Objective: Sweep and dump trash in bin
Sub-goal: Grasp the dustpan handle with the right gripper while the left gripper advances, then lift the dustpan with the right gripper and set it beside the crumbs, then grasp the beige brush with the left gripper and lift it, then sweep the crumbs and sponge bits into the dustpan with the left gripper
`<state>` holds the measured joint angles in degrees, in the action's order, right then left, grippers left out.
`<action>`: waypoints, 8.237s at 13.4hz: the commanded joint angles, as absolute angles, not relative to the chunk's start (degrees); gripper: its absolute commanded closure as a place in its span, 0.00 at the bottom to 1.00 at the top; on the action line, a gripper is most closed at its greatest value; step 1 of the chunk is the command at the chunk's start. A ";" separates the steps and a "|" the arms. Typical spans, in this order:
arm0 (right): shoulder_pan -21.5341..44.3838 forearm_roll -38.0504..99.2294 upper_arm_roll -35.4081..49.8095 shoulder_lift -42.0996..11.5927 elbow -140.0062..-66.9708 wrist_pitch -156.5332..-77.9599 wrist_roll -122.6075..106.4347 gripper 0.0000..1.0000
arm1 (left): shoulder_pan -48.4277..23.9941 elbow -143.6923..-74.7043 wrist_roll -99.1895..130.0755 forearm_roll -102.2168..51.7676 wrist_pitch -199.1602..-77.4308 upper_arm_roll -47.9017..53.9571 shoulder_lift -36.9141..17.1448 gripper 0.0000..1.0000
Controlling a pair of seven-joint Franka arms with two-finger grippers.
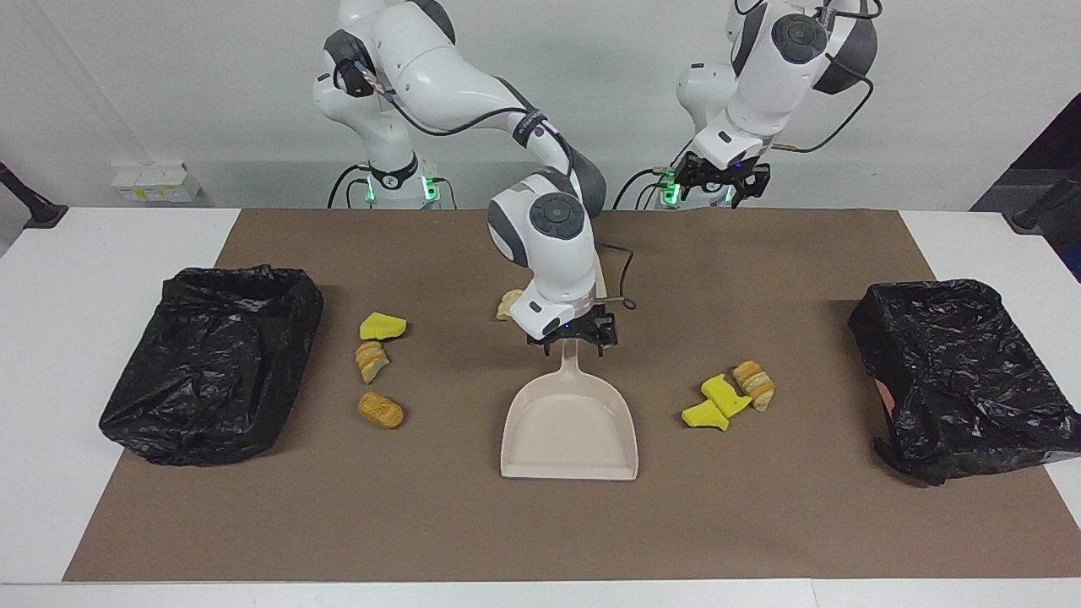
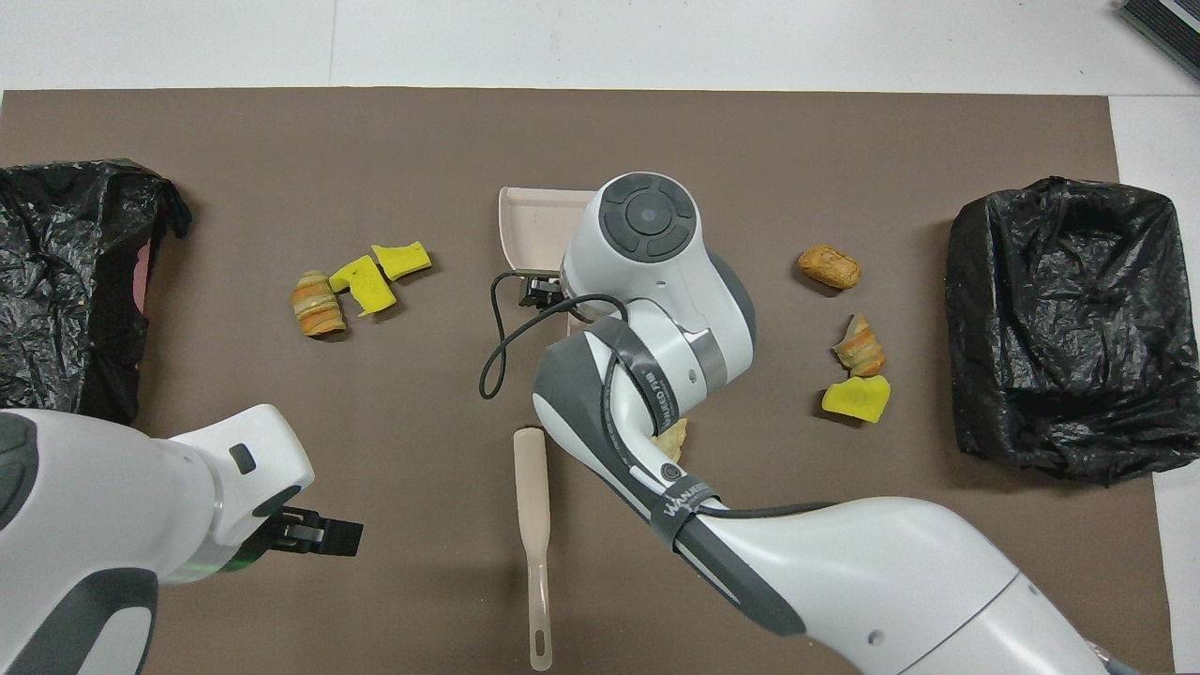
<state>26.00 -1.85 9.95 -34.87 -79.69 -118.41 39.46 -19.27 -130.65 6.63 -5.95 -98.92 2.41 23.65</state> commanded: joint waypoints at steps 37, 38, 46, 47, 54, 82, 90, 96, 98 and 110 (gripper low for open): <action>12.84 -6.06 10.02 -21.53 -88.42 -101.51 -39.80 1.00 | -48.69 -144.49 38.32 -7.12 -129.11 1.58 12.13 0.00; 13.01 -6.50 10.02 -21.36 -88.77 -101.43 -40.95 1.00 | -49.39 -144.75 38.49 -7.12 -129.20 1.58 12.13 0.00; 13.27 -10.10 10.02 -20.30 -90.70 -102.92 -50.96 1.00 | -52.65 -146.33 41.48 -7.12 -131.40 1.58 11.60 0.12; 13.27 -11.76 10.11 -20.48 -90.70 -103.35 -53.06 1.00 | -52.65 -146.08 41.66 -7.12 -131.48 1.58 11.34 0.25; 13.54 -12.74 10.11 -20.30 -91.41 -104.24 -54.41 1.00 | -51.42 -143.79 40.87 -6.51 -130.52 1.23 9.58 1.00; 21.80 -18.11 10.11 -25.31 -92.29 -111.53 -45.09 1.00 | -0.88 -109.16 -5.89 6.24 -114.33 1.23 -12.57 1.00; 21.80 -17.84 10.11 -25.40 -92.37 -112.50 -44.91 1.00 | -10.88 -118.56 -4.75 -4.11 -119.36 1.49 -9.32 1.00; 21.80 -17.75 10.11 -25.40 -92.37 -112.59 -44.12 1.00 | -22.66 -119.62 1.66 -12.99 -119.44 1.49 -7.83 1.00; 21.71 -17.75 10.11 -25.49 -92.37 -112.59 -44.12 1.00 | -25.48 -119.27 2.55 -18.25 -119.01 1.49 -7.65 1.00; 21.71 -17.67 10.11 -25.66 -92.55 -112.59 -44.03 1.00 | -17.67 -112.06 -1.23 -4.25 -113.78 0.62 -6.65 1.00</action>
<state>22.07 -16.19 9.73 -25.32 -92.03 -110.82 -46.48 -18.44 -113.47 0.13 -8.69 -109.66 0.29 -1.59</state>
